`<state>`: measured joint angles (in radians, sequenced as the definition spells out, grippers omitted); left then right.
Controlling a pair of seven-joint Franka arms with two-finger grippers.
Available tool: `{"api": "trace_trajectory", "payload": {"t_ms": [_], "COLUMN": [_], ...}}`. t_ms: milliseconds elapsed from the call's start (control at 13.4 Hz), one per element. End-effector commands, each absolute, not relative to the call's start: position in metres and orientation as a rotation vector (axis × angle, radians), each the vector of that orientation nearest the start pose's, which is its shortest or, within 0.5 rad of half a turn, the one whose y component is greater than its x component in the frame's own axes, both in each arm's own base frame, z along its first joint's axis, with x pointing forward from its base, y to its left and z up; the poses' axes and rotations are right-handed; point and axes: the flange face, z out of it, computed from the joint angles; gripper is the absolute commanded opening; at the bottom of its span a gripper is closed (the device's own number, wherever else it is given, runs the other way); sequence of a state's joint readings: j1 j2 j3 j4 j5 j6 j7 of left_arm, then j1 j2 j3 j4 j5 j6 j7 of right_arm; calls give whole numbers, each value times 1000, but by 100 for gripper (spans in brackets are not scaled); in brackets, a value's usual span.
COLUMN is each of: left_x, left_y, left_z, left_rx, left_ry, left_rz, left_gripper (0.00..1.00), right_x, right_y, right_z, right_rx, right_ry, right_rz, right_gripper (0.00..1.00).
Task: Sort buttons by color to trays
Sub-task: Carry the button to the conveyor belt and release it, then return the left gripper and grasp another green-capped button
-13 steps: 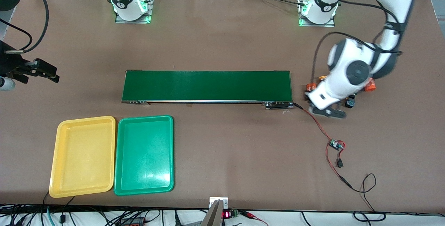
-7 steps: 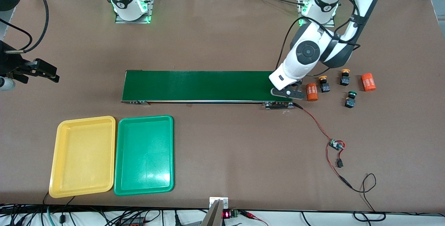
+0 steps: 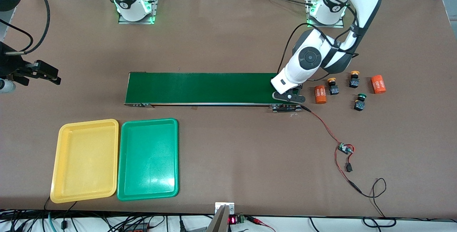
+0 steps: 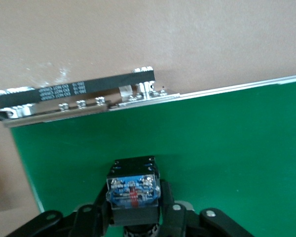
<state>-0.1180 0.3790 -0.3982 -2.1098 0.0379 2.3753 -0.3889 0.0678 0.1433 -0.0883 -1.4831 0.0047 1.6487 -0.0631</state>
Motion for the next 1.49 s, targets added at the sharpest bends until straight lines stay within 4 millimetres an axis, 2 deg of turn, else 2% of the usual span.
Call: {"api": "trace_trajectory", "payload": {"t_ms": [0,75,149,224,298,447,597,671,970,1044,1268,1417], "left_x": [499,502,510,522,533,546,560,563,562,562,559,554], "left_y": [-280,-276,-263,-237,-207,-153,-81,-55,59,76,92,92], "left_z": [272,292,312,323,326,317,297,287,246,239,212,197], "left_rx": [-3213,-3211,-3210,-3212,-3209,-3184,-3180,-3186,-3191,-3179,-3111,-3119], "left_ry": [203,194,155,86,7,-112,-247,-260,-74,-33,168,223], "left_rz": [133,88,40,7,4,79,124,149,182,156,165,206], "left_gripper": [100,100,100,100,100,100,100,100,100,100,100,100], "right_x": [600,600,600,600,600,600,600,600,600,600,600,600], "right_y": [-9,-9,-9,-9,-9,-9,-9,-9,-9,-9,-9,-9], "right_z": [597,597,597,597,597,597,597,596,597,597,597,597], "right_rx": [-3137,-3137,-3137,-3137,-3137,-3137,-3137,-3137,-3137,-3137,-3137,-3137], "right_ry": [-77,-77,-77,-77,-77,-77,-77,-77,-77,-77,-77,-77], "right_rz": [-35,-35,-35,-35,-35,-35,-35,-32,-35,-35,-35,-35], "right_gripper": [100,100,100,100,100,100,100,100,100,100,100,100]}}
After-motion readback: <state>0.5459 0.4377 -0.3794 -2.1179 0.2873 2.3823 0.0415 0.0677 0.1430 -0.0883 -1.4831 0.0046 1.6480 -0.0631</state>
